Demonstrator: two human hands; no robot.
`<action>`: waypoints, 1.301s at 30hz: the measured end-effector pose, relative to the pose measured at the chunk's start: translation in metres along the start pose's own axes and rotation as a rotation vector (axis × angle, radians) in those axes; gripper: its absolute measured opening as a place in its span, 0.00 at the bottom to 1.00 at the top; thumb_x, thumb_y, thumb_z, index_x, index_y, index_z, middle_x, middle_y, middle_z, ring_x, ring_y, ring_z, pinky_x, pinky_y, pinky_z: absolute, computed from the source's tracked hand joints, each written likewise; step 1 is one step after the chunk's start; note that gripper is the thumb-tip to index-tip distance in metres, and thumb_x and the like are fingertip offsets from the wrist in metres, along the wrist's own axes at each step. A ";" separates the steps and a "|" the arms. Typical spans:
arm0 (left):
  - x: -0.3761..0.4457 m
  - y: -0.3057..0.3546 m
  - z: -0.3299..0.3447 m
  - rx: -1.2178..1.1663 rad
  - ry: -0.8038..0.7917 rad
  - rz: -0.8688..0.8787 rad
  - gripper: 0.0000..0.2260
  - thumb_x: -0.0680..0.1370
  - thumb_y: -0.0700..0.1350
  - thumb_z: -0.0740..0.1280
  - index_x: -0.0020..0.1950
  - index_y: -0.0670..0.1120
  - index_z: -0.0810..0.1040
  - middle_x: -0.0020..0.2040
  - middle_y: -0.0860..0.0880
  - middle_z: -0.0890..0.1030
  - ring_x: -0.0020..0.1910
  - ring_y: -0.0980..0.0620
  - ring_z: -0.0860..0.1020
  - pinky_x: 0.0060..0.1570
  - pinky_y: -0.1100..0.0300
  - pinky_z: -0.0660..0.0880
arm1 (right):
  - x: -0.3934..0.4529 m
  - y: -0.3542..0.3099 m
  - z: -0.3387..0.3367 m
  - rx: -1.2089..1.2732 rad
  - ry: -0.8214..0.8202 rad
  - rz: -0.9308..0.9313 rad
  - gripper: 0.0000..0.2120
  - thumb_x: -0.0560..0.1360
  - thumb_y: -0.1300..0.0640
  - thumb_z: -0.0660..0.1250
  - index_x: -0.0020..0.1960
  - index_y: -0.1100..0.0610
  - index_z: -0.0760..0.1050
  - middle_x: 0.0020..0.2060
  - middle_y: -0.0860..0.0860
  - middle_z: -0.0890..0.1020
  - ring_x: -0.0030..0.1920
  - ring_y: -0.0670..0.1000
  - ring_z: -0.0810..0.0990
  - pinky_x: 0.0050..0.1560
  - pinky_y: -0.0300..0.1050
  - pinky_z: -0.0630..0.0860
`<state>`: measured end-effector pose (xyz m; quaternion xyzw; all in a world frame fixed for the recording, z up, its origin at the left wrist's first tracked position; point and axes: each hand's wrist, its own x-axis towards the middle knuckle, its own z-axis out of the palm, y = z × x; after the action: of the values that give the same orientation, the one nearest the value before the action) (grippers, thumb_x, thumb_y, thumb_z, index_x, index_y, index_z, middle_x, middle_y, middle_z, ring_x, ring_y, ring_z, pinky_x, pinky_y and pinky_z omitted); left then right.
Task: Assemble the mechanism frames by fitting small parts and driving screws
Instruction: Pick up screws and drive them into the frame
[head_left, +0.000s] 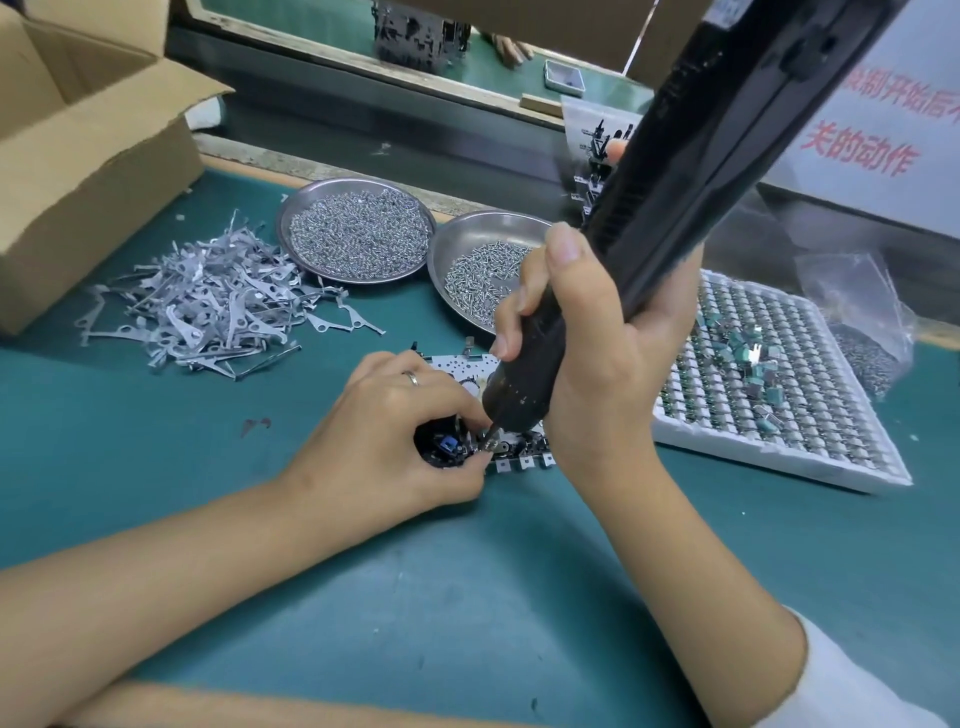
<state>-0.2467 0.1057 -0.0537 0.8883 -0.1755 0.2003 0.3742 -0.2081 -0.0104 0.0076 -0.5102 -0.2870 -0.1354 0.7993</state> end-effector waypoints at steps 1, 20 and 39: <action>0.000 0.000 0.000 -0.001 0.001 0.002 0.07 0.64 0.51 0.72 0.39 0.49 0.82 0.36 0.68 0.72 0.41 0.54 0.73 0.51 0.57 0.67 | 0.000 0.000 0.000 0.000 0.003 0.003 0.09 0.73 0.61 0.63 0.48 0.54 0.64 0.27 0.49 0.72 0.20 0.51 0.68 0.23 0.42 0.66; -0.003 0.002 0.001 0.035 0.008 -0.032 0.09 0.64 0.48 0.73 0.42 0.51 0.84 0.37 0.60 0.79 0.42 0.56 0.73 0.55 0.54 0.66 | 0.007 0.003 -0.015 -0.069 0.060 0.088 0.10 0.73 0.63 0.63 0.49 0.55 0.64 0.24 0.49 0.70 0.19 0.51 0.68 0.24 0.39 0.67; 0.009 -0.003 -0.010 -0.065 0.284 -0.091 0.08 0.78 0.45 0.61 0.53 0.55 0.77 0.42 0.61 0.78 0.46 0.58 0.75 0.57 0.50 0.68 | -0.069 0.017 -0.033 -1.372 -0.666 -0.082 0.18 0.76 0.46 0.64 0.60 0.56 0.77 0.56 0.57 0.78 0.57 0.59 0.75 0.55 0.54 0.72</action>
<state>-0.2395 0.1136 -0.0446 0.8455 -0.0868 0.3011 0.4323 -0.2436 -0.0375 -0.0568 -0.8953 -0.3832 -0.1519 0.1688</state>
